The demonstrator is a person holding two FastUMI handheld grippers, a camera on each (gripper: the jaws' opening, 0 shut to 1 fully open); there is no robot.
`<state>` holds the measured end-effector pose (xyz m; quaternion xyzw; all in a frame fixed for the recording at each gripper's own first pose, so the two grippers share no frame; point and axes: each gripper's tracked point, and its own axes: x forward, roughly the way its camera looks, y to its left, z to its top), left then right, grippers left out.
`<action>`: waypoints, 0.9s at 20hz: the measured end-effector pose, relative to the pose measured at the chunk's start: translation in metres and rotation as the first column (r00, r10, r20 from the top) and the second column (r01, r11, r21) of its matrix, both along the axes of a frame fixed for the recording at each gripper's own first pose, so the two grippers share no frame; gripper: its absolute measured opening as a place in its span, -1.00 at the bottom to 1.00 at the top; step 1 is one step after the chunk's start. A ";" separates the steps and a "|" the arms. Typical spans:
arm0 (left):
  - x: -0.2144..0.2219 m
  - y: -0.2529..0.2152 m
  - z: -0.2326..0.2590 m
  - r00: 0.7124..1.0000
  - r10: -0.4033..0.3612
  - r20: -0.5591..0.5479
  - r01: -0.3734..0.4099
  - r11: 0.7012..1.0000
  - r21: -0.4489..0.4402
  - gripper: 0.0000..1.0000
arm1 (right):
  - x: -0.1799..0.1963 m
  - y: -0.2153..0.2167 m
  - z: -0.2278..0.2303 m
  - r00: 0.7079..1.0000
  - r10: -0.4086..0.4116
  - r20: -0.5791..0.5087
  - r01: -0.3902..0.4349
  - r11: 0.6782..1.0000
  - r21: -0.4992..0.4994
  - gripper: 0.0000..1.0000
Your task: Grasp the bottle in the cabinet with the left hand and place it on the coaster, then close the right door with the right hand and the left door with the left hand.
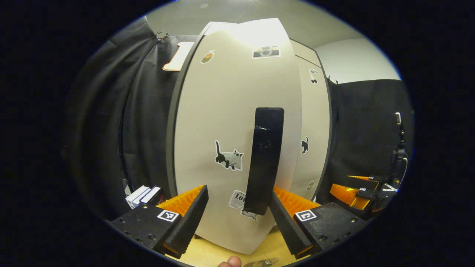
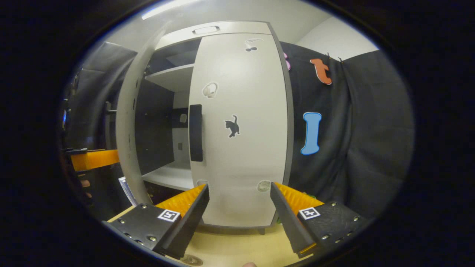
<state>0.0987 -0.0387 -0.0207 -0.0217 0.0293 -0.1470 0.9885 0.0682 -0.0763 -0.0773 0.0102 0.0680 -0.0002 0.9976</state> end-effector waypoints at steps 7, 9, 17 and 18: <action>0.029 -0.023 -0.004 1.000 0.015 0.015 -0.015 0.999 0.036 0.94 | 0.004 -0.024 -0.016 0.999 -0.032 -0.029 0.033 0.999 0.019 1.00; 0.034 -0.026 -0.004 1.000 0.016 0.015 -0.017 0.999 0.030 0.96 | 0.008 -0.026 -0.022 0.999 -0.028 -0.040 0.029 0.999 0.027 1.00; 0.047 -0.037 -0.005 0.999 0.028 0.023 -0.029 0.999 0.040 0.95 | 0.016 -0.031 -0.023 0.999 -0.015 -0.039 0.016 1.000 0.027 1.00; 0.049 -0.038 -0.006 0.999 0.031 0.023 -0.032 0.999 0.038 0.95 | 0.016 -0.031 -0.023 0.999 -0.015 -0.041 0.016 0.999 0.029 1.00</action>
